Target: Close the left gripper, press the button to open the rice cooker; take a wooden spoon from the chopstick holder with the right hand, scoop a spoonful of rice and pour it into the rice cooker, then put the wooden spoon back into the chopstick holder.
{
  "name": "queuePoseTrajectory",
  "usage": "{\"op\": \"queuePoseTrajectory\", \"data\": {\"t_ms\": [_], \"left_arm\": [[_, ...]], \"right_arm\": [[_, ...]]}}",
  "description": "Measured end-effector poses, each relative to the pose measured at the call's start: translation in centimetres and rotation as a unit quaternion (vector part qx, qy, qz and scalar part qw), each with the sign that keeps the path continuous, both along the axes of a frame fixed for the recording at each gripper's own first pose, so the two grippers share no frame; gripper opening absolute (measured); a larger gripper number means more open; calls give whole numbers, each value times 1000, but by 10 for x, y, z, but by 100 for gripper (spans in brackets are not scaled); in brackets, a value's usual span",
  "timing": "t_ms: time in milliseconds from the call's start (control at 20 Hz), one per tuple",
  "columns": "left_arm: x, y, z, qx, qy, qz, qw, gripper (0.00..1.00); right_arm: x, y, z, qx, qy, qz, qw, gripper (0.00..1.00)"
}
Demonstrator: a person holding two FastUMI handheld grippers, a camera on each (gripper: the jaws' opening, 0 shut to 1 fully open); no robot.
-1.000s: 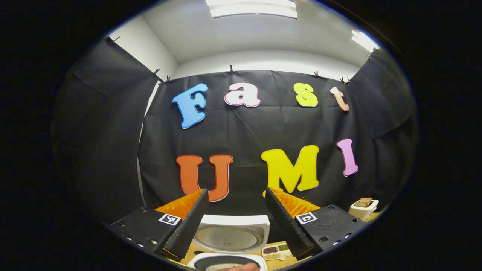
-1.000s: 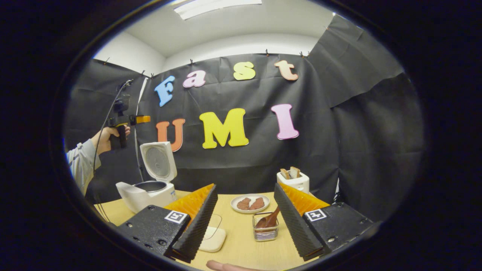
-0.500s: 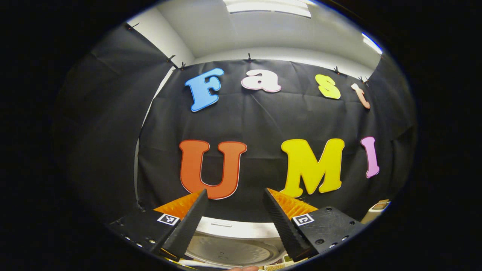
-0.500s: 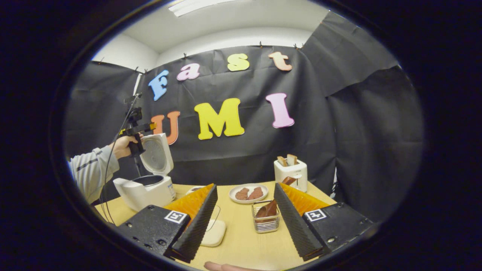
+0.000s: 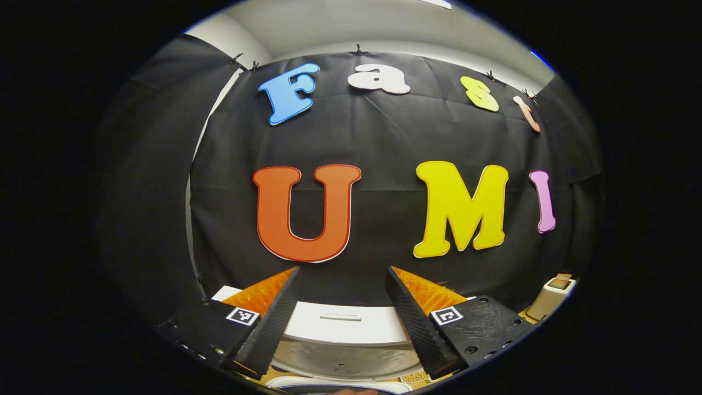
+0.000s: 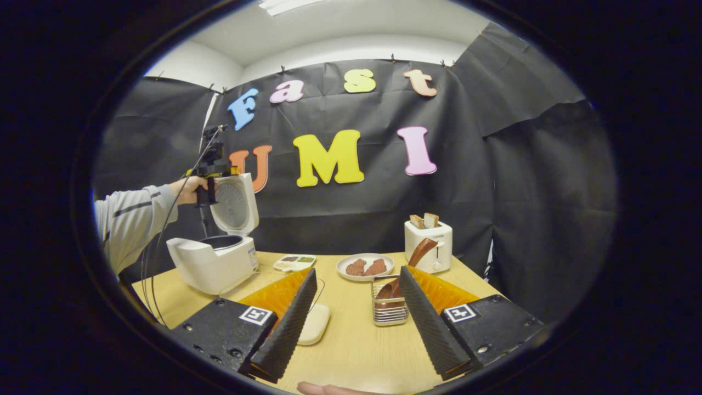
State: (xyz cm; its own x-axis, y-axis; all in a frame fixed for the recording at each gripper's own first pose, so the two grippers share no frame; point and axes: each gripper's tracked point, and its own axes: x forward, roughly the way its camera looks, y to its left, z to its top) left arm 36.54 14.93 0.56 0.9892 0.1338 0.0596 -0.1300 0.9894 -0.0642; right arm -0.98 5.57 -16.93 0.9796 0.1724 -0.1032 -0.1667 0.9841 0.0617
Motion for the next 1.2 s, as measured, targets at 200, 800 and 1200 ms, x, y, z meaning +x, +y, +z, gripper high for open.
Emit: {"op": "queuePoseTrajectory", "data": {"t_ms": [200,800,1200], "left_arm": [[-15,-2,1,4,18,-9,1000,100],[-86,-9,-27,0,94,-40,995,98],[-173,-14,-137,32,281,-47,958,94]], "right_arm": [[-6,3,3,4,-8,6,1000,98],[-44,10,-1,14,-16,34,999,98],[-62,14,-14,32,-11,55,998,98]]}}
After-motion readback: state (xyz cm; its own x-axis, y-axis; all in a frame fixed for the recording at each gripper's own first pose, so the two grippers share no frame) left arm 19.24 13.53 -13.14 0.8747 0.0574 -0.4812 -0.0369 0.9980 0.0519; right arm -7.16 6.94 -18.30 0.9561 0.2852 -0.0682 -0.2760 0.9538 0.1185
